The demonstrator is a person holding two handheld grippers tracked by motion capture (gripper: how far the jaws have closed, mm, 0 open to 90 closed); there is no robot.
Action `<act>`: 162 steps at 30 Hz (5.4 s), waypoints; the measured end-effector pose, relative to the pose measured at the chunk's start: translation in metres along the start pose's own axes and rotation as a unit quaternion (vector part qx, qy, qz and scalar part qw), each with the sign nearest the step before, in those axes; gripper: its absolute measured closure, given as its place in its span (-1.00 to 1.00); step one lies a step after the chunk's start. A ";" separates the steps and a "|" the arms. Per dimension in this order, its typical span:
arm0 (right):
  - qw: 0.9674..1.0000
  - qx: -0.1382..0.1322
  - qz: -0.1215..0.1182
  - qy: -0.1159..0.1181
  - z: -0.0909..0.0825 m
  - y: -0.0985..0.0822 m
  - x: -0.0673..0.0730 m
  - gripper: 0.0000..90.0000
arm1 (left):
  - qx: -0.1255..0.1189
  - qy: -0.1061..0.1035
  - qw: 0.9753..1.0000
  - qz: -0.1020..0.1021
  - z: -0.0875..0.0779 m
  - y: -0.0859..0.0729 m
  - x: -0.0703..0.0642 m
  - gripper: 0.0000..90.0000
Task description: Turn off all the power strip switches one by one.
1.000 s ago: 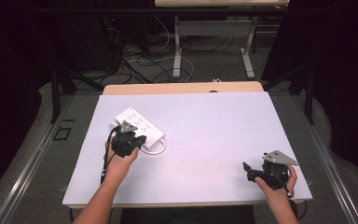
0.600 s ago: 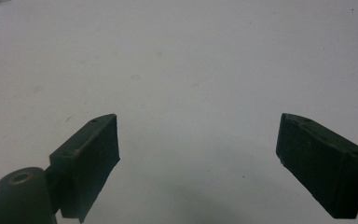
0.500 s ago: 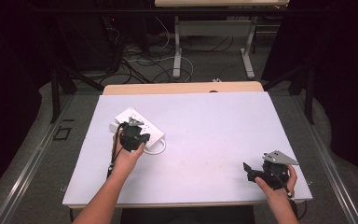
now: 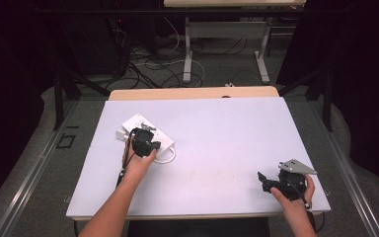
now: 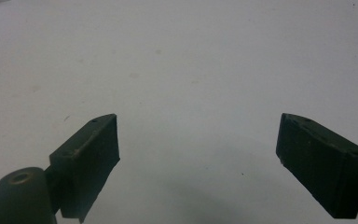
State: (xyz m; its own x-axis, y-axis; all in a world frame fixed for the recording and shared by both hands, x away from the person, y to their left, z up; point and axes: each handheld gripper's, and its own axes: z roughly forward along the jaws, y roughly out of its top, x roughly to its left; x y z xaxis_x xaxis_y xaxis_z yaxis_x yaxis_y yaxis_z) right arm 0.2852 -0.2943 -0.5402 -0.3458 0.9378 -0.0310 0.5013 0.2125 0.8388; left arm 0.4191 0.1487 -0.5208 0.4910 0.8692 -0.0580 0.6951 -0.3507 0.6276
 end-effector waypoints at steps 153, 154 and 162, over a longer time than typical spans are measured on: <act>1.000 -0.001 0.009 0.001 0.001 -0.003 -0.005 -0.73 | 0.063 0.027 0.996 -0.057 0.008 0.027 0.066 0.97; 1.000 0.000 0.009 0.001 0.001 -0.003 -0.005 -0.73 | 0.062 0.025 0.996 -0.060 0.009 0.027 0.066 0.97; 1.000 0.001 0.013 0.002 0.001 -0.002 -0.005 -0.73 | 0.057 0.017 0.996 -0.061 0.009 0.025 0.067 0.94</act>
State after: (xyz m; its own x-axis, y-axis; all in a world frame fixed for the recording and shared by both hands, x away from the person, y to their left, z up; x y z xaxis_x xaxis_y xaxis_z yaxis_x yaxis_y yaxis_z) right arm 0.2862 -0.2991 -0.5425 -0.3366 0.9416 -0.0067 0.5123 0.1891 0.8378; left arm 0.4739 0.1945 -0.5157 0.3821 0.9186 -0.1008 0.8050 -0.2773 0.5244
